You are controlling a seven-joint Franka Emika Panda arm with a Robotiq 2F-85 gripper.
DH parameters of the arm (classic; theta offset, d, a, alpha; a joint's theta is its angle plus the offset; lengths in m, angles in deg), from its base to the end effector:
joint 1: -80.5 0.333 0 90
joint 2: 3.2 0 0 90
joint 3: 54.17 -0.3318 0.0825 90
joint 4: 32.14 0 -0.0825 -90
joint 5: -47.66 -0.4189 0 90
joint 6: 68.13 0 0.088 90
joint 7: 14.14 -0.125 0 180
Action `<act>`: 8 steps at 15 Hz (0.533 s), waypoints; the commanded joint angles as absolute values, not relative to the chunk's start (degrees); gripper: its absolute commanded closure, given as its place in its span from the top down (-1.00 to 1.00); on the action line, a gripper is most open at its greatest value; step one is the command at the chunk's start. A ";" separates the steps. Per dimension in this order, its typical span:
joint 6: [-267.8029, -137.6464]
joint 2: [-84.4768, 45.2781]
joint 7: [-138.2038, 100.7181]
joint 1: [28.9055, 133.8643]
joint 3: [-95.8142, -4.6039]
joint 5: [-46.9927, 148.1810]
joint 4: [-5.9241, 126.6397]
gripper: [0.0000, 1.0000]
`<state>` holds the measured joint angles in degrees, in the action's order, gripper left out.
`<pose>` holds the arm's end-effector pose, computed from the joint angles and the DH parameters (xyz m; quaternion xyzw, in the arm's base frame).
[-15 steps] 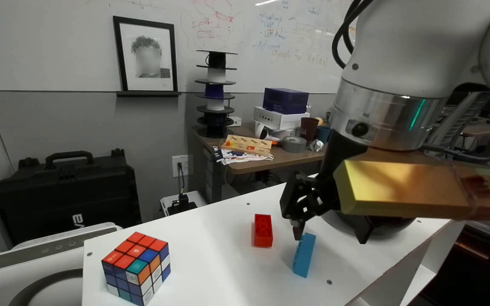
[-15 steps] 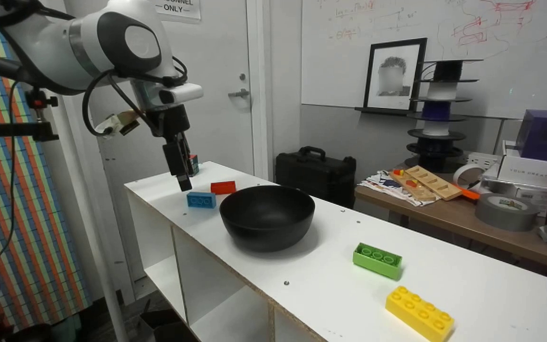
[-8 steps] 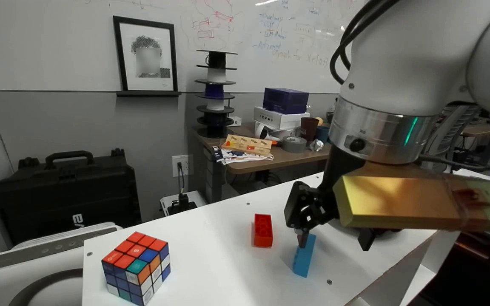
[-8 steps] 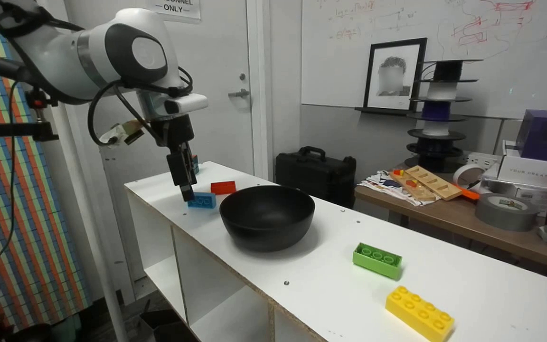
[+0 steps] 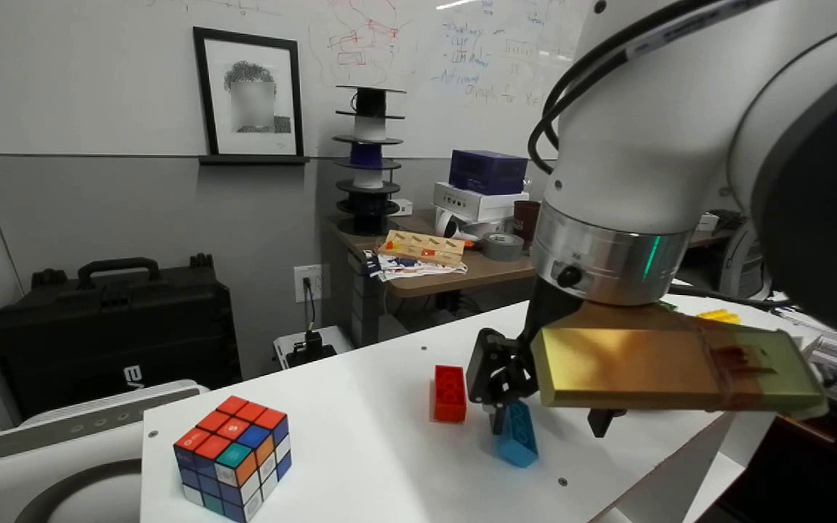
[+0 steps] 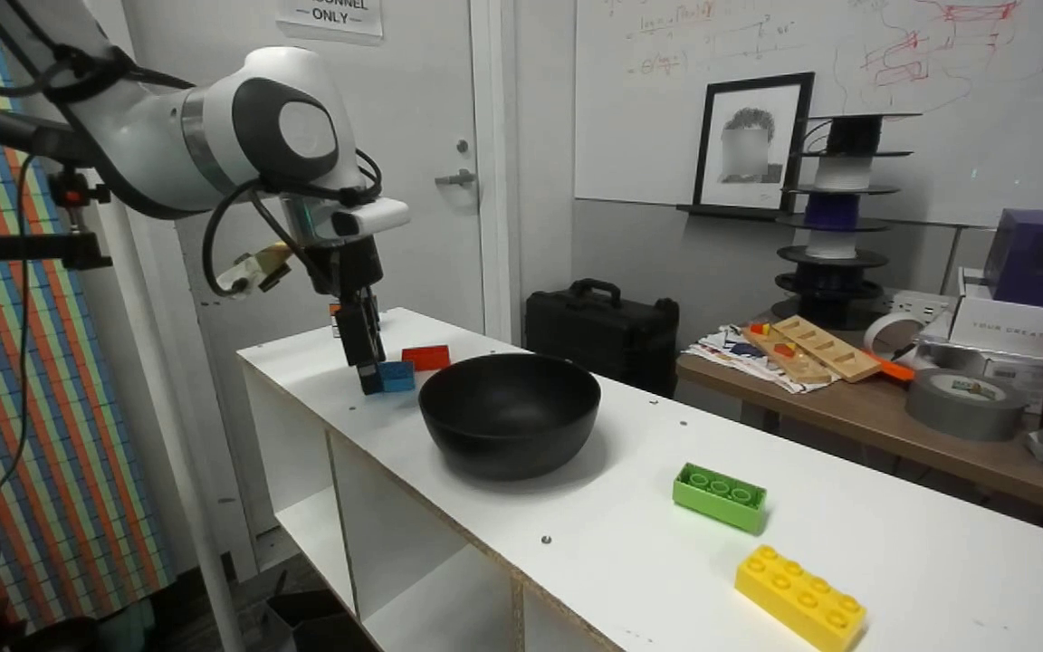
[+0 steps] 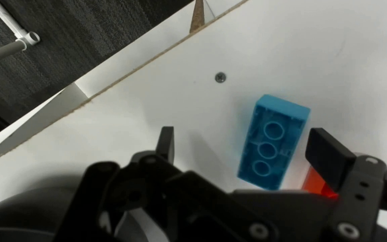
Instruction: Pick up the green, orange, blue and yellow from the table and put them in the bowl
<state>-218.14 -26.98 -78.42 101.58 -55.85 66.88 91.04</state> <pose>0.5521 0.2369 0.1768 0.9722 -0.2178 0.0757 0.0405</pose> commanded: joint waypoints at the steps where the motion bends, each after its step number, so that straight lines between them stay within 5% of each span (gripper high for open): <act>1: -218.02 -29.57 -78.10 103.30 -54.64 67.70 87.77 1.00; 8: -217.68 -30.38 -77.93 104.14 -54.02 67.71 87.11 1.00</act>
<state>-218.10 -29.08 -78.37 102.86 -55.39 66.88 89.14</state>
